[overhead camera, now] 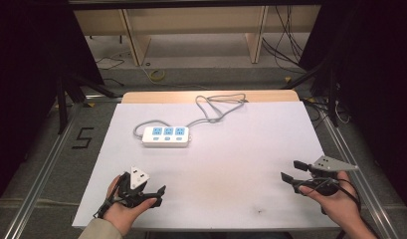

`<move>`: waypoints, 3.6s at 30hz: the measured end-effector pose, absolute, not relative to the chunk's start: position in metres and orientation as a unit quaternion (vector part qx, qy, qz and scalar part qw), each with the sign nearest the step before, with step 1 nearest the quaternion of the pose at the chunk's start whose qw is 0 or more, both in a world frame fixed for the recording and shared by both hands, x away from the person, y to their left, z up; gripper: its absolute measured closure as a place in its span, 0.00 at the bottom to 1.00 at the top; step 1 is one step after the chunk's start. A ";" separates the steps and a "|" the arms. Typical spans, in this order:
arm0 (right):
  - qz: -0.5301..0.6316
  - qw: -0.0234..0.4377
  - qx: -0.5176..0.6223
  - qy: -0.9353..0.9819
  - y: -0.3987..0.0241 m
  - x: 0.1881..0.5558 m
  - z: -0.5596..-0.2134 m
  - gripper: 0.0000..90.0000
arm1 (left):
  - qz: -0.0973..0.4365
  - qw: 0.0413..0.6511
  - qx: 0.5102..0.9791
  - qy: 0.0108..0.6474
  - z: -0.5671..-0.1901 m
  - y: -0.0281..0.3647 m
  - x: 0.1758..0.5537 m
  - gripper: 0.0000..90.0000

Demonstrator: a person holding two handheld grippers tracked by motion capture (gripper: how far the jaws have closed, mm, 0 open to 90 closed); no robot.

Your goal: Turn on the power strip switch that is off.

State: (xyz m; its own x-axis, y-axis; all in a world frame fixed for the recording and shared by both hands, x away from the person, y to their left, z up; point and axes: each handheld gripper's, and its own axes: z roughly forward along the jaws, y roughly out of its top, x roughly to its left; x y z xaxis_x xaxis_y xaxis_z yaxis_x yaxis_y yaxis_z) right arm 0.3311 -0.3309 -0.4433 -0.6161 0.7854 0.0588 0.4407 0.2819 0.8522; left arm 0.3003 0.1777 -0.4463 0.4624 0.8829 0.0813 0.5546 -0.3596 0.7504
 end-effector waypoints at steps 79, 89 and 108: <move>0.434 0.190 0.386 0.791 -0.321 0.330 -0.447 0.37 | 0.273 0.305 0.774 0.484 -0.426 0.160 0.403 1.00; 0.435 0.190 0.385 0.792 -0.321 0.330 -0.447 0.37 | 0.277 0.303 0.775 0.482 -0.427 0.155 0.413 1.00; 0.432 0.190 0.386 0.792 -0.321 0.330 -0.448 0.37 | 0.275 0.300 0.776 0.482 -0.429 0.147 0.428 1.00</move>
